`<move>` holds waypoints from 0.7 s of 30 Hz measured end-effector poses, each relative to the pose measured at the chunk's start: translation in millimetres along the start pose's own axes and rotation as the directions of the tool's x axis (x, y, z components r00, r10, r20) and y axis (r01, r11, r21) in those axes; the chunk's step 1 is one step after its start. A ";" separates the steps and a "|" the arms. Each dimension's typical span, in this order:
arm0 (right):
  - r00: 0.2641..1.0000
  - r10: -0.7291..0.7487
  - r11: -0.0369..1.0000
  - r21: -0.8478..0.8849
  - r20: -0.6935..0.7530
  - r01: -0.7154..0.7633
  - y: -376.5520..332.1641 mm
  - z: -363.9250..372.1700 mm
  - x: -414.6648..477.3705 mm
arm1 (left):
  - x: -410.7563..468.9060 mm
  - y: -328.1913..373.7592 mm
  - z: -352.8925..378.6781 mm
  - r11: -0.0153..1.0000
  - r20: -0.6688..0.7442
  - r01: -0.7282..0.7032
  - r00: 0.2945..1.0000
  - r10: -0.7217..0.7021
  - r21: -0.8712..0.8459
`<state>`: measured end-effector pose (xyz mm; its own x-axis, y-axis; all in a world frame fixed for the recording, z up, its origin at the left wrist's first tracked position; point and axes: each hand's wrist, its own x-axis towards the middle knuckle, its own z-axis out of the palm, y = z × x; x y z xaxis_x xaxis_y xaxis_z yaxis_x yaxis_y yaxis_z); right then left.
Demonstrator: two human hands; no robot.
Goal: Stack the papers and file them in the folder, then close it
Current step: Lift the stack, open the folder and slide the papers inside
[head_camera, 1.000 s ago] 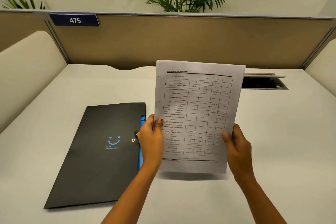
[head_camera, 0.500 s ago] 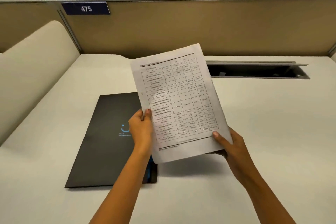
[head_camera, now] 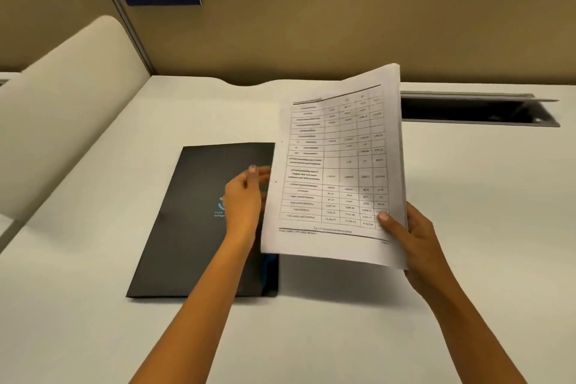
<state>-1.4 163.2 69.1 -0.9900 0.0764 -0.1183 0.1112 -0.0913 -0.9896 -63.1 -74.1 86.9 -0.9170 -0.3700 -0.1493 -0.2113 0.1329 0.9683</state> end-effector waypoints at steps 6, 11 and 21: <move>0.994 0.061 0.998 0.039 -0.089 -0.058 12.3 -14.6 -3.4 | -5.1 -46.5 -13.6 0.653 -0.050 -0.071 0.985 0.165 0.754; 0.987 0.096 0.995 0.020 -0.127 -0.095 20.4 -17.6 -7.1 | -13.0 -65.8 -5.0 0.469 -0.052 0.063 0.998 -0.037 0.881; 0.981 0.132 0.991 -0.006 -0.144 -0.134 30.9 -15.7 -8.5 | -15.8 -49.8 2.9 0.385 -0.037 0.104 0.983 -0.178 0.917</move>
<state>11.8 175.4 38.3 -0.9438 0.2057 -0.2585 0.2438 -0.0946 -0.9652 -39.2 -72.2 40.4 -0.8518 -0.4212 -0.3115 -0.4869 0.8560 0.1739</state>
